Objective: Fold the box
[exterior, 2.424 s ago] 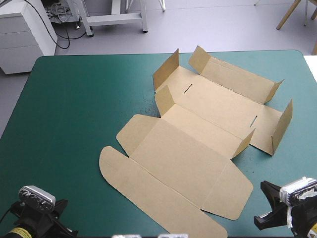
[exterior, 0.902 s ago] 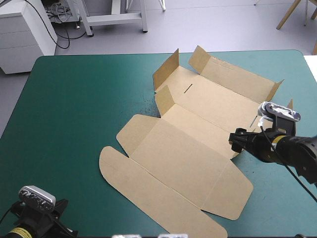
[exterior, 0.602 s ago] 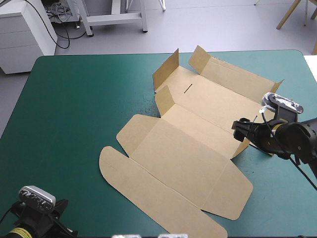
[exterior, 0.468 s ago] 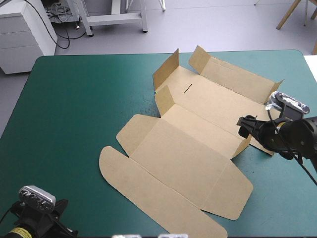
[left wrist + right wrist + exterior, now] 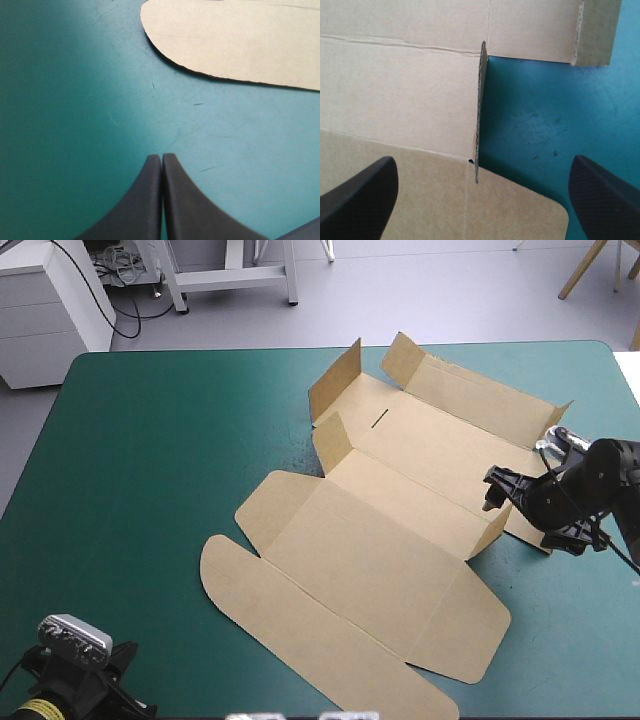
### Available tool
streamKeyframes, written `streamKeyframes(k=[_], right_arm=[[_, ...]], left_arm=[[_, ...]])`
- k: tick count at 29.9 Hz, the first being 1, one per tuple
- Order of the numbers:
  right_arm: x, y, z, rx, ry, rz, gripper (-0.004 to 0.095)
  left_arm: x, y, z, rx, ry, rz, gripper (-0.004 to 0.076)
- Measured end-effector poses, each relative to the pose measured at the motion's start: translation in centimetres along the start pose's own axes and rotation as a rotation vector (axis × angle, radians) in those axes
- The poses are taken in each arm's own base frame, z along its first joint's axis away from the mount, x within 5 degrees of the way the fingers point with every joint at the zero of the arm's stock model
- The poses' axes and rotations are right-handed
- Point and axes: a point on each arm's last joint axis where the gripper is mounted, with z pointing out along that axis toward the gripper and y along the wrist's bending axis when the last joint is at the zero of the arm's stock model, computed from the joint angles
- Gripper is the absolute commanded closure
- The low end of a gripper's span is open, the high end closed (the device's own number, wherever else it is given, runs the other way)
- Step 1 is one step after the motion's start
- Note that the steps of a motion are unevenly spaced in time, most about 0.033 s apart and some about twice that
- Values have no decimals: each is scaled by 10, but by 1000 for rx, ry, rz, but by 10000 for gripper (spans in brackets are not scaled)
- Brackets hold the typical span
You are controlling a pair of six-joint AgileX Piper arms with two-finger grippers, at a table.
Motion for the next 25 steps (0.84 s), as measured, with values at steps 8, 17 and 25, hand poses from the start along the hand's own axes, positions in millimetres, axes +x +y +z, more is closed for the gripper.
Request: streamKeyframes(k=[8, 17, 25], right_arm=[[-18, 4, 48, 33, 95, -12, 58], [-25, 8, 77, 15, 153, -22, 171], [-25, 7, 77, 19, 161, -19, 834]], left_arm=[[0, 0, 0, -5, 1, 0, 734], [0, 1, 0, -7, 1, 1, 734], [0, 1, 0, -7, 0, 0, 734]])
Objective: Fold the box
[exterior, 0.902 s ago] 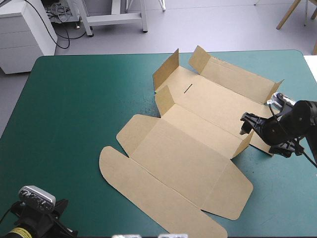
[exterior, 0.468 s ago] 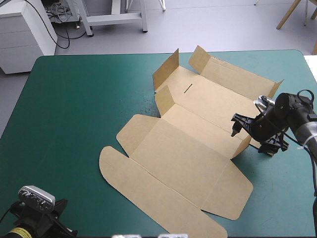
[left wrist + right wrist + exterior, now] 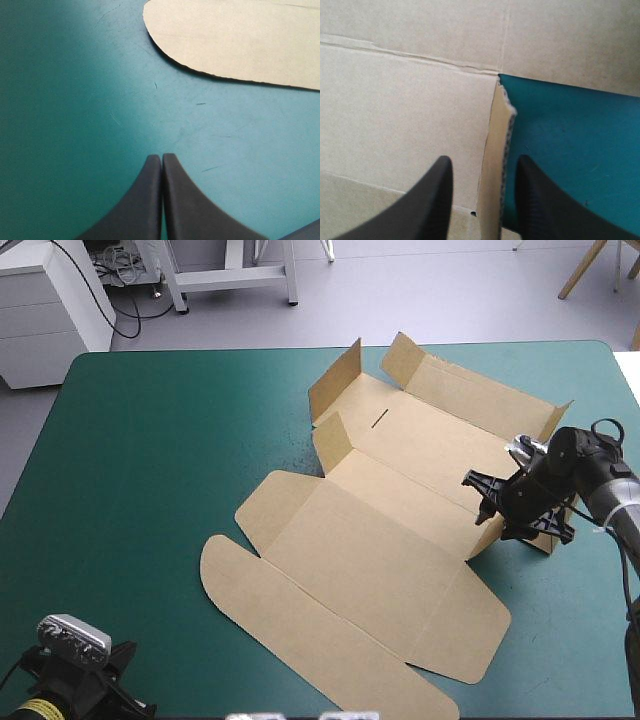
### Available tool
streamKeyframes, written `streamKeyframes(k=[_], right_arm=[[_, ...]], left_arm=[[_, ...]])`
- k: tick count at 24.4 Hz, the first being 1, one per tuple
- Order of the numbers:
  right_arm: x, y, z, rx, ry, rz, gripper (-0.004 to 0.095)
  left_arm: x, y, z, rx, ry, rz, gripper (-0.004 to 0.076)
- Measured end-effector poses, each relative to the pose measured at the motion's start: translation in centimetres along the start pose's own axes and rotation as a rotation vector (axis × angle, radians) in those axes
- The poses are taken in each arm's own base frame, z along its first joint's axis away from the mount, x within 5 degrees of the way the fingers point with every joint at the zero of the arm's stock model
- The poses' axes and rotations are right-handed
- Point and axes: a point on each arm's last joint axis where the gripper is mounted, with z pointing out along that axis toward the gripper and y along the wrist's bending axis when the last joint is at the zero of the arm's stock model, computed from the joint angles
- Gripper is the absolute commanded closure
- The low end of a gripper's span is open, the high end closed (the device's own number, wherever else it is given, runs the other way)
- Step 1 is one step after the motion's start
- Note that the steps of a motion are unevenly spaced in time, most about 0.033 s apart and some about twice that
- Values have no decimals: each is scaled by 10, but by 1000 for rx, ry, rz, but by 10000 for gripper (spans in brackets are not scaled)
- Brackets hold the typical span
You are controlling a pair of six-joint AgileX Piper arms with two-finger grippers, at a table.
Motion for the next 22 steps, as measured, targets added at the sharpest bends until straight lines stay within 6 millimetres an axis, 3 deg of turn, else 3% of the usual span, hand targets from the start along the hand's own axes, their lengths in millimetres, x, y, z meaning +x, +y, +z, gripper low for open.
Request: streamKeyframes(k=[2, 18, 22], right_arm=[[1, 0, 0, 3, 7, 1, 927], [-1, -6, 0, 66, -5, -72, 927], [-4, -4, -5, 66, -19, -158, 927]], left_arm=[[0, 0, 0, 0, 0, 0, 734], [0, 0, 0, 0, 0, 0, 734], [0, 0, 0, 0, 0, 0, 734]])
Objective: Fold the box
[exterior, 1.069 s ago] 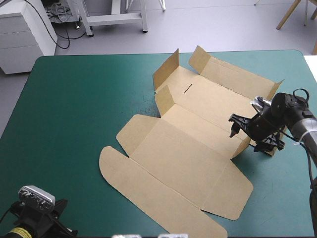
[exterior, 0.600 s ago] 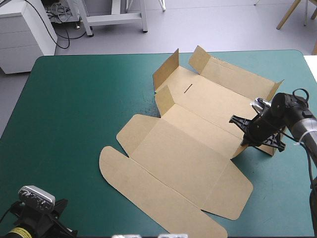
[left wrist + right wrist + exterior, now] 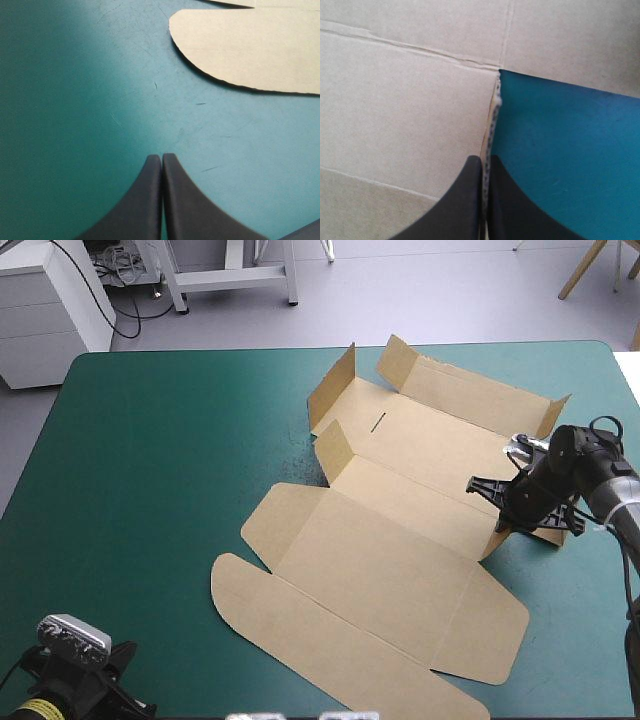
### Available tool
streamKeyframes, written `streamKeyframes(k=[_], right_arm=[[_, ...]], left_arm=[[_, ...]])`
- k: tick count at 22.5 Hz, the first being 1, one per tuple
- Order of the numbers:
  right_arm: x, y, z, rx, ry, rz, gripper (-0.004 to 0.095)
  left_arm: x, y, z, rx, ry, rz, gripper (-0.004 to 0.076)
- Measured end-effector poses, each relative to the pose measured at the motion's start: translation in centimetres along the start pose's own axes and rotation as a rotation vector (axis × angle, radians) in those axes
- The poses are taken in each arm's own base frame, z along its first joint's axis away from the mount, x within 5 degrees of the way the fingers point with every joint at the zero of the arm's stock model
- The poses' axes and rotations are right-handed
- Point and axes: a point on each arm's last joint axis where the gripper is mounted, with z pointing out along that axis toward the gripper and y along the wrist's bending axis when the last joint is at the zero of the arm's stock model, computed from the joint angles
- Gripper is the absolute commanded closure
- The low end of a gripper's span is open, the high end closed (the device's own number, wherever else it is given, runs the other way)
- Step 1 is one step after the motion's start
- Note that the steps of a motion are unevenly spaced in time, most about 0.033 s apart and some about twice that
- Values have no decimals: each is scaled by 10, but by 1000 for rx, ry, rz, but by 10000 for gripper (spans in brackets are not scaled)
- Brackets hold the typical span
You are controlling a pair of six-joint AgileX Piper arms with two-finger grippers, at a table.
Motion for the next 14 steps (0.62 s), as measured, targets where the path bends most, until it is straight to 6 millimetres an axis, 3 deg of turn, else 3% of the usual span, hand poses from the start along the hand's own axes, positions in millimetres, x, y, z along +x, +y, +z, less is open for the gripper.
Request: streamKeyframes(k=[6, 14], right_arm=[[-21, 11, -31, -14, -131, -313, 927], [-38, 19, -42, -2, -318, -642, 927]], left_arm=[[-7, 1, -6, -9, -58, 1, 734], [-37, 4, -33, -28, -187, 5, 734]])
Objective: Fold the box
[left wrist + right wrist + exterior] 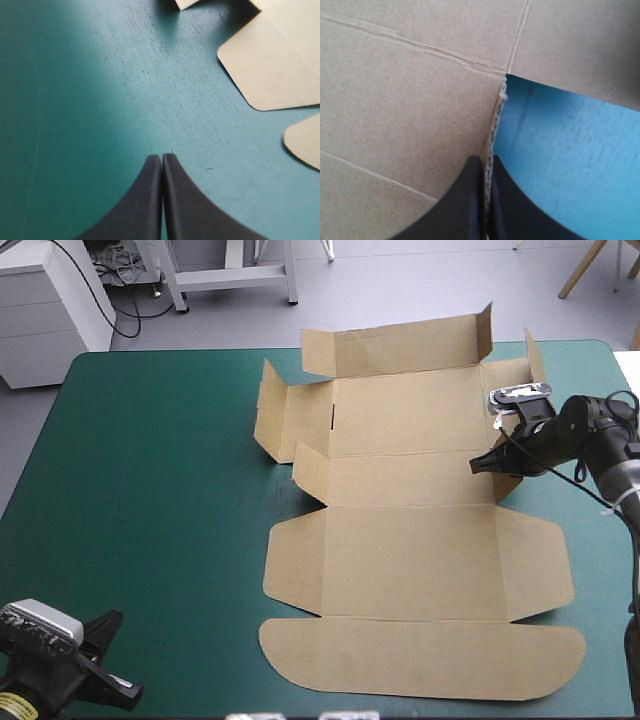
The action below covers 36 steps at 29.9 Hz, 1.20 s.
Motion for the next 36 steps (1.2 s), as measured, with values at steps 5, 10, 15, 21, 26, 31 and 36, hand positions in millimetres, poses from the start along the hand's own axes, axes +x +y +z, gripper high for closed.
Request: streamKeyframes(k=[5, 10, 15, 21, 26, 31, 36], right_arm=[[-11, 3, 11, -11, -59, -206, 927], [-30, 19, 34, -16, -98, -397, 927], [-56, 46, 50, -23, -165, -577, 927], [-81, 78, 66, -5, -244, -820, 927], [-97, 104, 73, 4, -293, -1020, 927], [-100, 136, 79, -18, -332, -1218, 928], [-96, 165, 76, -44, -366, -1386, 927]], left_arm=[[-16, 2, 1, 1, -11, -2, 734], [-32, 4, 3, 1, -13, -3, 734], [-38, 4, 1, 6, -24, -7, 734], [-38, 2, 1, 39, -21, -25, 734], [-38, 1, 1, 42, -20, -27, 734], [-38, 1, 1, 43, -20, -27, 734], [-38, 1, 1, 43, -20, -27, 734]])
